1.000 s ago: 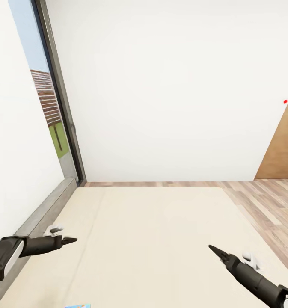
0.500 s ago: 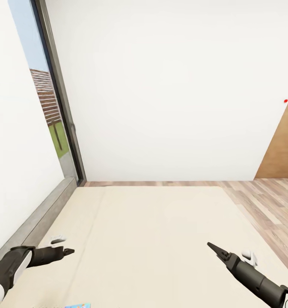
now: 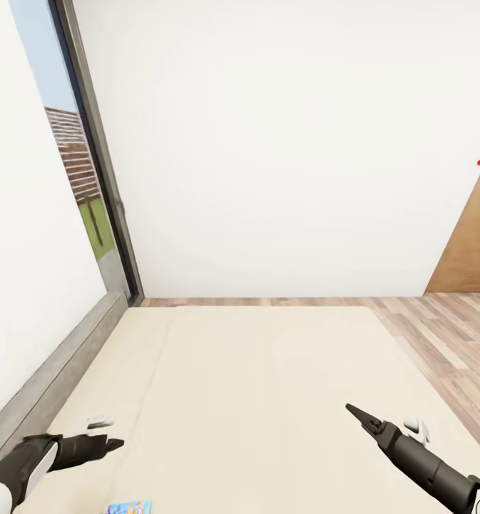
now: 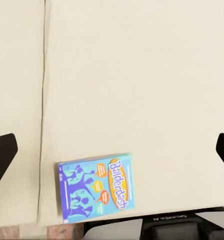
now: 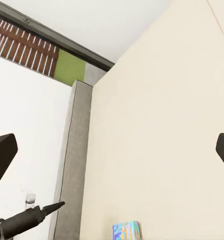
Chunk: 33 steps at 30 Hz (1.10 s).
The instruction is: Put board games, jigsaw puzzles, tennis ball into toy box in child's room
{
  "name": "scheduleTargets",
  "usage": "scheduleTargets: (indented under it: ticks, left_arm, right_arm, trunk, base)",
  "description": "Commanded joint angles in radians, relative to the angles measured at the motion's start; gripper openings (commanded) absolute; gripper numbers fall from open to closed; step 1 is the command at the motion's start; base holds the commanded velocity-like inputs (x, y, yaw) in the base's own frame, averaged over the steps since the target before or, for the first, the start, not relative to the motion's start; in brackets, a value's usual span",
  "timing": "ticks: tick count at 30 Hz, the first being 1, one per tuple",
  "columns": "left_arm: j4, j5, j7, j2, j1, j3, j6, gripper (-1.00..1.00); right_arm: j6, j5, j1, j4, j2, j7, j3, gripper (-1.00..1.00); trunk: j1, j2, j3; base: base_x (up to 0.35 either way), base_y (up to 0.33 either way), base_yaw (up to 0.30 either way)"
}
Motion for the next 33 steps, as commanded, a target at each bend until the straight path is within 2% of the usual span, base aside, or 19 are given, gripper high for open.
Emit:
scheduleTargets:
  ticks: [1, 4, 7, 12, 17, 29, 33]
  left_arm:
    - [0.02, 0.008, -0.002, -0.008, -0.001, -0.007, -0.014, 1.0]
    - [0.043, 0.008, -0.001, -0.023, -0.001, -0.034, -0.044, 1.0]
    - [0.054, 0.007, 0.001, -0.031, -0.001, -0.069, -0.058, 1.0]
    - [0.062, 0.008, 0.003, -0.038, 0.0, -0.104, -0.074, 1.0]
    - [0.089, 0.01, 0.011, -0.064, 0.001, -0.116, -0.113, 1.0]
    - [0.107, 0.012, 0.085, -0.082, 0.001, -0.118, -0.123, 1.0]
    - [0.109, 0.014, 0.093, -0.094, 0.001, -0.117, -0.118, 1.0]
  right_arm:
    - [0.004, 0.0, 0.0, -0.001, 0.001, 0.003, -0.001, 1.0]
    - [0.003, 0.0, 0.0, -0.001, 0.003, 0.003, -0.001, 1.0]
    - [0.003, 0.0, 0.0, 0.0, 0.004, 0.003, 0.0, 1.0]
    - [0.003, 0.0, 0.0, 0.0, 0.002, 0.003, -0.002, 1.0]
    - [0.003, 0.0, 0.0, 0.0, 0.002, 0.003, -0.003, 1.0]
    - [0.003, 0.0, 0.0, 0.0, 0.0, 0.003, -0.005, 1.0]
    - [0.003, 0.0, 0.0, 0.0, -0.001, 0.003, -0.006, 1.0]
  trunk:
    - [0.001, -0.002, -0.004]
    - [0.001, -0.002, -0.009]
    - [0.001, -0.002, -0.013]
    - [0.001, -0.002, -0.022]
    - [0.001, -0.002, -0.03]
    - [0.001, -0.002, -0.049]
    - [0.001, -0.002, -0.056]
  base:
    - [0.0, 0.0, 0.0]
    - [0.0, 0.0, 0.0]
    - [0.0, 0.0, 0.0]
    - [0.0, 0.0, 0.0]
    - [0.0, 0.0, 0.0]
    - [0.0, 0.0, 0.0]
    - [0.0, 0.0, 0.0]
